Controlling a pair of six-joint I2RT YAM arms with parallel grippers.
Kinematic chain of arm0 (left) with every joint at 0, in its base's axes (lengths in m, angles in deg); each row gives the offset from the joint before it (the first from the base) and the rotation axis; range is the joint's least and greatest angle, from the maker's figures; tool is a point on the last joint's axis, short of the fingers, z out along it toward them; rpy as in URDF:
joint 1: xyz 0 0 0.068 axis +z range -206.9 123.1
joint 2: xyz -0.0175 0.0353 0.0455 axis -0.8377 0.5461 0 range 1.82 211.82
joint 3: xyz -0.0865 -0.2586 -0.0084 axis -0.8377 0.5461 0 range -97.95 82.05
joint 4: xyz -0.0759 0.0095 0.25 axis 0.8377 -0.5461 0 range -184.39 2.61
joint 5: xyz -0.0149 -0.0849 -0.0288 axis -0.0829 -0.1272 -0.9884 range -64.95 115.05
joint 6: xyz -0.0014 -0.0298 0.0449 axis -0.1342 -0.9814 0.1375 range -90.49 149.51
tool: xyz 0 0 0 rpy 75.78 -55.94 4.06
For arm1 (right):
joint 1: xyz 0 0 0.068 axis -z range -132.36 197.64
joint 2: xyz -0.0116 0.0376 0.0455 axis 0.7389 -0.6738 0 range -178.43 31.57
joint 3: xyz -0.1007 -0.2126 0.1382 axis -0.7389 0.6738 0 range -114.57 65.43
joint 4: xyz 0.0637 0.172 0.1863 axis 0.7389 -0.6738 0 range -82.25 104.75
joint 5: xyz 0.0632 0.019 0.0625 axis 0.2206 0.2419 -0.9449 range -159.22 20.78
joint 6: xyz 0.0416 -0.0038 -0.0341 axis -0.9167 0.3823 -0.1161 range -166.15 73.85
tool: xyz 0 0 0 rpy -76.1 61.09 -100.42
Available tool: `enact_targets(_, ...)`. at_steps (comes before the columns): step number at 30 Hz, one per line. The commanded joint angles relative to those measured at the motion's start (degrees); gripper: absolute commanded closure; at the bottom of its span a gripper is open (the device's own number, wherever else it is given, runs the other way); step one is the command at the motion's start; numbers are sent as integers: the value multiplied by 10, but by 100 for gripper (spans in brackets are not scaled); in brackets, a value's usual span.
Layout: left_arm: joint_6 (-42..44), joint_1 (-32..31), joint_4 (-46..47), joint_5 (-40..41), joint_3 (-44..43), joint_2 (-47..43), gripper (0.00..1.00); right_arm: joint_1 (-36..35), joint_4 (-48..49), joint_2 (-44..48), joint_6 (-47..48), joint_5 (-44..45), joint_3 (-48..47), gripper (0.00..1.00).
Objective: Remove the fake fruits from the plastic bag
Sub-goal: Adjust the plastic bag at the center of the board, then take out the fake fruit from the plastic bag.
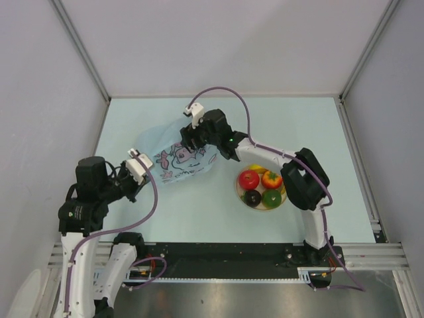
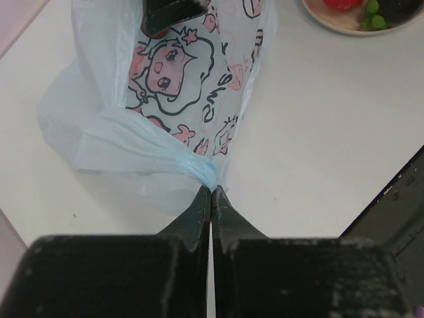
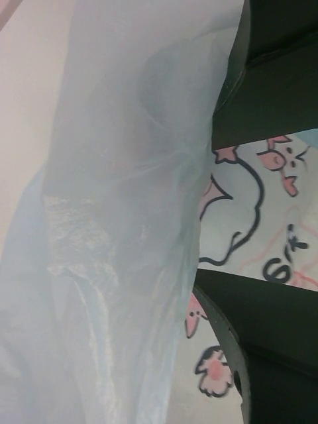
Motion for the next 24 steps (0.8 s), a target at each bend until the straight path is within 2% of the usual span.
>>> enact_targets(1,-41,1,42,-19,-36,29,100,1,-10,-79,16,2,-94,26)
enact_targets(7,-73,1,52,-26,-51,43,100,8,-16,-153,29,78,-160,26)
enact_targets(11,-76,0,43,-21,-61,51,100,18,-21,-173,30,115,-162,23)
enact_targets(17,-82,1,43,-14,-54,51,100,32,-18,-192,17,131,-166,20)
enact_targets(24,-98,1,43,-11,-45,52,100,41,-14,-240,6,128,-217,18)
